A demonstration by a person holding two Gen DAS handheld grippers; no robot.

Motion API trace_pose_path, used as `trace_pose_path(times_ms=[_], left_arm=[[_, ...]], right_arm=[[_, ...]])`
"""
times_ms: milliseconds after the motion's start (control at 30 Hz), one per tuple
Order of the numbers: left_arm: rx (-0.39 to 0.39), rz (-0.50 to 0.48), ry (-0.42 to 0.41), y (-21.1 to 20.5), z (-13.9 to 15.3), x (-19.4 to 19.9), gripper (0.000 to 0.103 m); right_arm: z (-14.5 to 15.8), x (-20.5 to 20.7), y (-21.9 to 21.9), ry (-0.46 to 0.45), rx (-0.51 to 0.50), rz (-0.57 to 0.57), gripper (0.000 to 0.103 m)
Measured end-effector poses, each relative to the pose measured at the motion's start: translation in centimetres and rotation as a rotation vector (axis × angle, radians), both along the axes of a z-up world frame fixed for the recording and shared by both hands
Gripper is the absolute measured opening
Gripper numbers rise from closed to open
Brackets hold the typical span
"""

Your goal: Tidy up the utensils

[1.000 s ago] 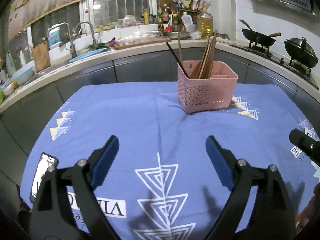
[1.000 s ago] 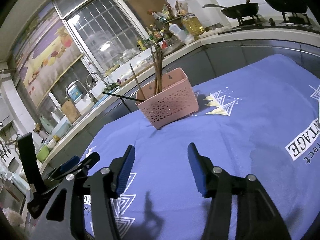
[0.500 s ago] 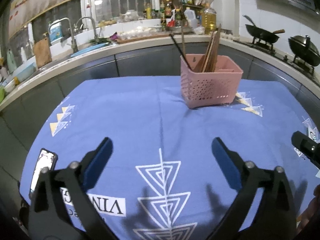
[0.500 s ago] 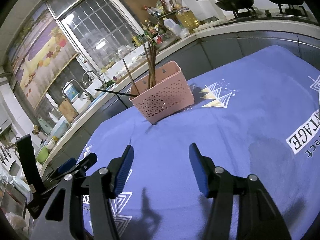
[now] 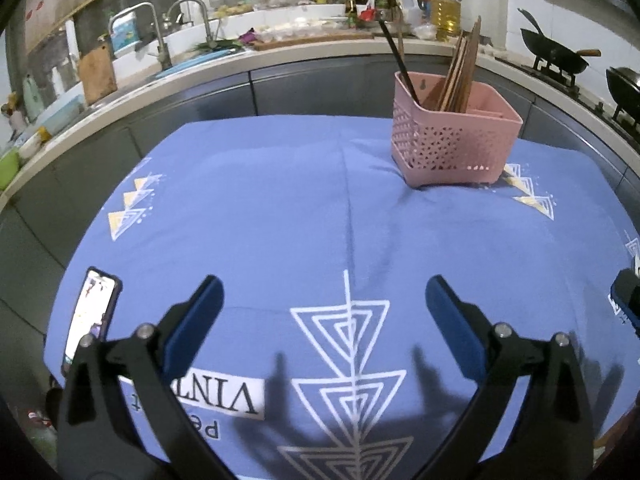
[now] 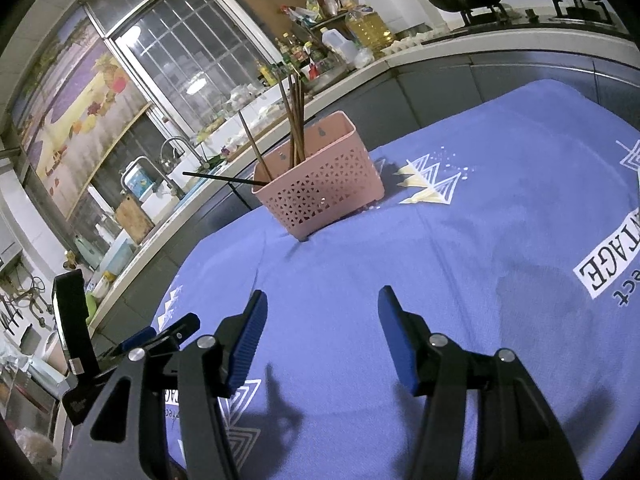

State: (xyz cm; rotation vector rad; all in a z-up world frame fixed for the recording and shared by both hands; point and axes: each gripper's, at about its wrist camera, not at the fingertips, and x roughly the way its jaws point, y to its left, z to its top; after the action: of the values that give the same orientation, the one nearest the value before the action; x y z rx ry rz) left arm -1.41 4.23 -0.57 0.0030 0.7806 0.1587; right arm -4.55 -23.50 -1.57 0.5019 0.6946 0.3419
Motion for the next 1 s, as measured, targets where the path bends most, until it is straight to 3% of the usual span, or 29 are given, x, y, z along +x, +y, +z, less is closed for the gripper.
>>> trace_pose_path(times_ms=[100, 333, 600, 767, 1000], left_arm=[[0.009, 0.013, -0.041, 0.4, 0.8, -0.3, 0.097], [0.036, -0.087, -0.216, -0.6, 3.5, -2.2, 0.097], [-0.052, -0.118, -0.298, -0.7, 5.2, -2.9, 0.097], [0.002, -0.121, -0.334, -1.4, 6.0, -3.0, 0.097], [0.017, -0.13, -0.339, -1.9, 6.3, -3.1, 0.097]], right_arm=[[0.1, 0.1, 0.1, -0.001, -0.002, 0.004, 0.059], [0.2, 0.1, 0.8, -0.006, -0.01, 0.028, 0.059], [0.6, -0.4, 1.3, -0.039, -0.01, 0.043, 0.059], [1.2, -0.8, 2.0, -0.071, -0.03, 0.066, 0.059], [1.6, -0.9, 2.3, -0.087, -0.039, 0.073, 0.059]])
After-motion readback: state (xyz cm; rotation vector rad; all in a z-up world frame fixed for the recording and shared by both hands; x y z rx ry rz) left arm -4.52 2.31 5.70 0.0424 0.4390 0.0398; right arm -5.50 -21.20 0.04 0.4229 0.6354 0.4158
